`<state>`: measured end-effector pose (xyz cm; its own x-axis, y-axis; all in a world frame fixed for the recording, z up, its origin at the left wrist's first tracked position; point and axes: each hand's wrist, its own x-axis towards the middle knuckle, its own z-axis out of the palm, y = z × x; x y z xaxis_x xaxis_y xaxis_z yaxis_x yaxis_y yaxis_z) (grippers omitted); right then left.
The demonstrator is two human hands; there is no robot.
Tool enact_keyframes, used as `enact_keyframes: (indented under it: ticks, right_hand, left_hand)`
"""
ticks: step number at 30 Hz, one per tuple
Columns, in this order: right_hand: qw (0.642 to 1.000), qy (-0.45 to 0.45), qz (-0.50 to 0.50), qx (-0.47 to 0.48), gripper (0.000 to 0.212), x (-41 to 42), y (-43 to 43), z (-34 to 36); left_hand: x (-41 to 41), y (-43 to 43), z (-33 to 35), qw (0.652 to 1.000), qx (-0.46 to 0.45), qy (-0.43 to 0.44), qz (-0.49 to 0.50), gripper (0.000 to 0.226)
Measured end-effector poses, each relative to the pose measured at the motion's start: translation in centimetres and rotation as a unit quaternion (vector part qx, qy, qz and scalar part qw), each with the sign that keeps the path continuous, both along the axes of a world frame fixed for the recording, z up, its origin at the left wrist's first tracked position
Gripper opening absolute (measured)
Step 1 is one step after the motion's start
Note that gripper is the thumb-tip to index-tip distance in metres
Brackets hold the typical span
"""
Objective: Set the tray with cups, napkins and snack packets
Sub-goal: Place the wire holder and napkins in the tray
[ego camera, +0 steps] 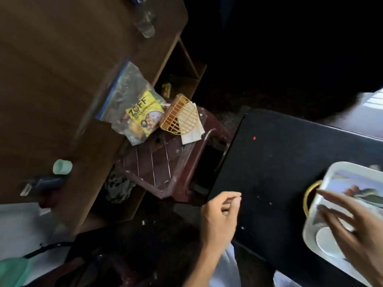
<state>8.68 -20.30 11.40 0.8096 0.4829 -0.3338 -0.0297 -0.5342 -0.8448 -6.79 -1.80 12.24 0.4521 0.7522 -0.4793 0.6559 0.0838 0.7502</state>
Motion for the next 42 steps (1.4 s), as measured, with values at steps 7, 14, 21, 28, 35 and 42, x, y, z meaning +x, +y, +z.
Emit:
enact_keyframes:
  ticks: [7,14,21,28,35,42]
  right_hand:
    - [0.998,0.021,0.064,0.020,0.030,-2.5,15.2,0.3]
    - [0.994,0.099,0.040,0.039,0.046,-4.6,28.3,-1.2]
    - [0.988,0.153,-0.007,0.024,0.056,-5.3,33.0,-2.7]
    - [0.987,0.159,-0.018,0.016,0.056,-5.3,34.7,-3.5]
    - [0.986,0.162,-0.017,0.027,0.058,-5.3,35.0,-3.8]
    - [0.984,0.152,-0.039,0.082,0.046,-5.1,35.3,-2.3]
  left_hand:
    - [-0.5,14.9,1.2,0.979,0.202,0.017,-0.023,0.026]
    - [3.1,25.5,-0.9,0.905,0.361,0.104,-0.198,0.058]
    - [4.2,28.6,-3.7,0.865,0.377,0.160,-0.289,0.091]
    - [4.4,28.8,-4.7,0.858,0.403,0.156,-0.279,0.095]
    - [4.4,29.4,-4.6,0.878,0.396,0.111,-0.244,0.084]
    - [2.6,29.0,-2.9,0.949,0.310,-0.004,-0.062,0.085]
